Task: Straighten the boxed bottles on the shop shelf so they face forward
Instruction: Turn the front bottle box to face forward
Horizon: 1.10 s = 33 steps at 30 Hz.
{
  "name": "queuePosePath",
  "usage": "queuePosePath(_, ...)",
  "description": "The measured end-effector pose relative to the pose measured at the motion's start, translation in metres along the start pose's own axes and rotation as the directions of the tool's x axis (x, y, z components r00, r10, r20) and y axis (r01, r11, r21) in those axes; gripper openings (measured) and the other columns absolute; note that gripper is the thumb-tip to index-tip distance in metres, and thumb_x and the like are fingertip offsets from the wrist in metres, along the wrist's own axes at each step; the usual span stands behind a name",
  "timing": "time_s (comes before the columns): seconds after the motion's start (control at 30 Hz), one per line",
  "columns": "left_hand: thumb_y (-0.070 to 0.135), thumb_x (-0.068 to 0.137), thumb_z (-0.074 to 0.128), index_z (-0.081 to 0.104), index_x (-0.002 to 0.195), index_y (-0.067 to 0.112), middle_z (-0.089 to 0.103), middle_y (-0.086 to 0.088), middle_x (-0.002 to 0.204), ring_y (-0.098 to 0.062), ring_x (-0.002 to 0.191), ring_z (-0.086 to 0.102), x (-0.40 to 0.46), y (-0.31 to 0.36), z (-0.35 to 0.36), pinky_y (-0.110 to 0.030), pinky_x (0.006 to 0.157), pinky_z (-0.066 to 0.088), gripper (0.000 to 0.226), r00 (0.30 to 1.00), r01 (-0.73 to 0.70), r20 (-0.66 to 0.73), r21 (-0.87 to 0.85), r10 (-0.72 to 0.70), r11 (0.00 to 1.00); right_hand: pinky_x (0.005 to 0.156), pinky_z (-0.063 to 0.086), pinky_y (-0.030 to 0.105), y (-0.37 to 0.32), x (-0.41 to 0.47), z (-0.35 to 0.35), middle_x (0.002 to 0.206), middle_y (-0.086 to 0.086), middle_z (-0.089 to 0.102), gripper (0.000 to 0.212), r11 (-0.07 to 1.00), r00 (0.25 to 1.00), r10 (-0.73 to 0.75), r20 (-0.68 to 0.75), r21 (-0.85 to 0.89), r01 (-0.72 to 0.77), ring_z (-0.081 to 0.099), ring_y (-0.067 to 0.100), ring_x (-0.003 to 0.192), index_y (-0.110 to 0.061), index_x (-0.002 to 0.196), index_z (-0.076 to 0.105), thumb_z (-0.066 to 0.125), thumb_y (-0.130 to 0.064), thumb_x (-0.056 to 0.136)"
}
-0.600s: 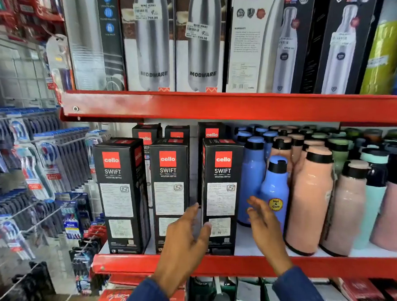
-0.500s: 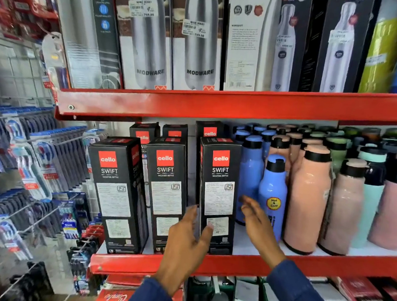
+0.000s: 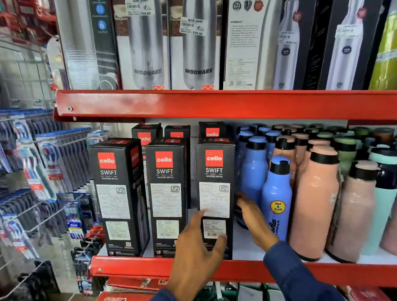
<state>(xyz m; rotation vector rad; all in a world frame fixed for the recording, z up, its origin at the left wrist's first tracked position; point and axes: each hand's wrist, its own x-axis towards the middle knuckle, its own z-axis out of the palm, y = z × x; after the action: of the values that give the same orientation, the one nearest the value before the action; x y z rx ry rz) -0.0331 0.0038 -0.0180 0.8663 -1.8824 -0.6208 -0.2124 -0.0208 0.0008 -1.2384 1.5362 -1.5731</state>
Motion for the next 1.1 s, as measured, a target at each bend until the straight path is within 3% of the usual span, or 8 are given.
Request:
queuePosePath(0.1,0.042,0.084,0.065,0.037,0.142,0.031,0.066,-0.025,0.109,-0.036,0.099,0.064,0.003,-0.003,0.003,-0.037,0.088,0.055,0.065,1.0,0.009,0.012,-0.008,-0.008,1.0,0.099,0.046,0.034,0.009,-0.002,-0.006,0.115,0.0,0.071,0.029,0.997,0.995,-0.071,-0.069,0.029,0.073,0.063,0.015,0.111,-0.023,0.113,0.065,0.051,-0.014,0.09)
queuePosePath(0.27,0.035,0.088,0.063,0.026,0.152,0.025,0.068,-0.005,0.096,-0.013,0.065,0.056,0.019,-0.009,0.009,-0.021,0.061,0.046,0.075,1.0,-0.004,0.021,-0.003,0.004,1.0,0.074,0.049,0.009,0.005,-0.018,-0.002,0.092,-0.011,0.072,0.023,0.974,0.944,-0.218,-0.247,0.0,0.225,0.065,-0.002,0.085,-0.028,0.095,0.067,0.063,-0.007,0.088)
queuePosePath(0.47,0.021,0.093,0.049,0.03,0.151,0.026,0.062,0.017,0.1,-0.028,0.099,0.068,0.038,-0.024,0.012,-0.04,0.09,0.054,0.062,0.998,0.016,0.058,-0.082,-0.012,0.997,0.061,0.045,0.001,0.008,-0.035,0.003,0.087,-0.018,0.068,0.018,0.931,0.856,-0.363,-0.369,-0.18,0.317,0.063,-0.014,0.072,-0.019,0.098,0.068,0.072,-0.013,0.082)
queuePosePath(0.77,0.007,0.098,0.045,0.024,0.153,0.027,0.066,0.011,0.116,0.008,0.085,0.062,0.038,-0.037,0.012,0.003,0.079,0.04,0.062,0.99,0.063,0.129,-0.038,-0.058,0.997,0.066,0.05,0.007,0.026,-0.042,0.008,0.091,-0.013,0.072,0.019,0.94,0.876,-0.319,-0.361,-0.236,0.245,0.066,-0.006,0.082,-0.022,0.098,0.067,0.073,-0.017,0.081)
queuePosePath(0.83,0.007,0.098,0.045,0.025,0.153,0.028,0.066,0.012,0.11,0.011,0.08,0.061,0.037,-0.037,0.011,-0.003,0.081,0.044,0.062,0.987,0.066,0.149,-0.048,-0.058,0.997,0.066,0.049,0.006,0.023,-0.045,0.008,0.091,-0.014,0.071,0.02,0.942,0.88,-0.317,-0.352,-0.228,0.248,0.065,-0.007,0.082,-0.025,0.098,0.065,0.073,-0.017,0.081)
queuePosePath(0.97,0.017,0.097,0.051,0.031,0.151,0.026,0.072,0.0,0.116,-0.016,0.099,0.069,0.03,-0.033,-0.003,-0.036,0.094,0.055,0.058,0.985,0.072,0.159,-0.021,-0.068,0.997,0.063,0.047,0.003,0.02,-0.056,0.012,0.096,-0.013,0.068,0.024,0.951,0.871,-0.305,-0.385,-0.17,0.258,0.066,-0.001,0.083,-0.024,0.101,0.063,0.073,-0.016,0.081)
queuePosePath(1.03,0.017,0.096,0.056,0.037,0.148,0.017,0.058,0.004,0.136,-0.013,0.12,0.062,0.02,-0.026,-0.015,-0.027,0.103,0.05,0.056,0.986,0.09,0.144,-0.046,-0.082,0.995,0.066,0.051,0.009,0.02,-0.066,0.014,0.101,-0.01,0.068,0.025,0.952,0.826,-0.307,-0.472,-0.162,0.262,0.066,0.004,0.086,-0.024,0.105,0.062,0.071,-0.02,0.082)
queuePosePath(1.1,0.015,0.092,0.062,0.055,0.137,0.019,0.06,0.01,0.132,-0.004,0.115,0.063,0.004,-0.024,-0.031,-0.015,0.093,0.052,0.045,0.993,0.109,0.054,-0.076,-0.105,0.991,0.07,0.054,0.021,0.018,-0.081,0.02,0.097,-0.007,0.069,0.019,0.932,0.732,-0.359,-0.578,-0.183,0.313,0.066,0.01,0.085,-0.025,0.102,0.062,0.068,-0.019,0.085)
